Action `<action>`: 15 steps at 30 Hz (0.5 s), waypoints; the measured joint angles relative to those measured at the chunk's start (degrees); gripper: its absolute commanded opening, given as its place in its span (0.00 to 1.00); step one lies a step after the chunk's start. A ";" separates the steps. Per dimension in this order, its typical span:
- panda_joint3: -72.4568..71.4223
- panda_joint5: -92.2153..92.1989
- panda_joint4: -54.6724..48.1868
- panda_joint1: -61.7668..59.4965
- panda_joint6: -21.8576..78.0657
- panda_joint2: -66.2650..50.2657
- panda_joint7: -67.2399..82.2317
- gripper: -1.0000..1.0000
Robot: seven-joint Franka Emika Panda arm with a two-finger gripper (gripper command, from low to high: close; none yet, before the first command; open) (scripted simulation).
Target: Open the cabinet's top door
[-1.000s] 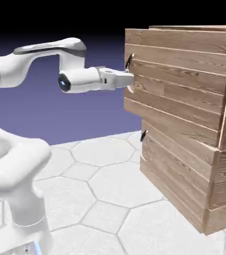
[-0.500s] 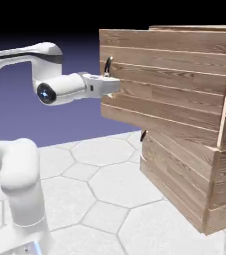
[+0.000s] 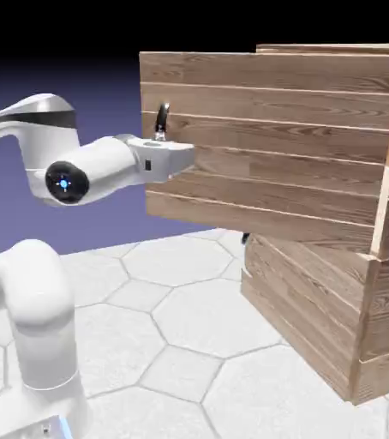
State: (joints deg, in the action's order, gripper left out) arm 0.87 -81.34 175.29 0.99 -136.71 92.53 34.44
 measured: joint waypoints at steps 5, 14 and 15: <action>10.38 10.80 0.36 -3.21 8.12 3.20 -2.25 0.00; 28.88 27.92 -3.36 -6.05 21.49 3.03 -3.38 0.00; 30.24 30.43 -3.32 -4.22 20.29 4.19 -4.78 0.00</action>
State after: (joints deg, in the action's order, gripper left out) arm 31.11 -50.90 171.98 -3.23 -116.42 96.73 29.66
